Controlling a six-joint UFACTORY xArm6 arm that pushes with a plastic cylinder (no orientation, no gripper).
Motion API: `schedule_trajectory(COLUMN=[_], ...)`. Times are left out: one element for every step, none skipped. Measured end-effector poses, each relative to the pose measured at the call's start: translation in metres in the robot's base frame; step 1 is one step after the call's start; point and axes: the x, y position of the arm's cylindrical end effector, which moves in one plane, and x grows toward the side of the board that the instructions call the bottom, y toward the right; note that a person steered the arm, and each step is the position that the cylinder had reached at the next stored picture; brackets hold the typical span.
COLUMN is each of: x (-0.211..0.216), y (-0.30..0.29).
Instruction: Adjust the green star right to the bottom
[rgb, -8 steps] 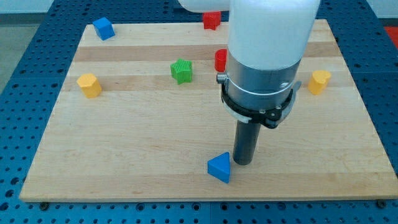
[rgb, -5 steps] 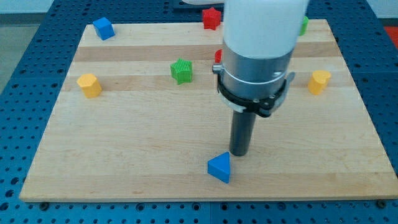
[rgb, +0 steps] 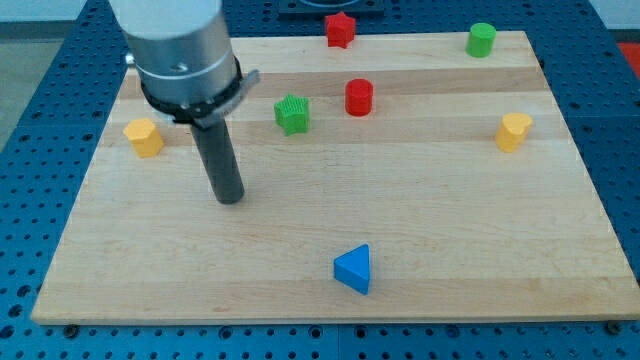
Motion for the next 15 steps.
schedule_trajectory(x=[-0.043,-0.081,-0.126,-0.13,-0.116,-0.085,-0.058,-0.042,-0.017,0.013,0.041,0.055,0.06,0.071,0.071], y=[0.0,0.0,0.008,0.041,0.072,0.104,0.14,0.186,0.232,0.263,0.288,0.302,0.307,0.308,0.309])
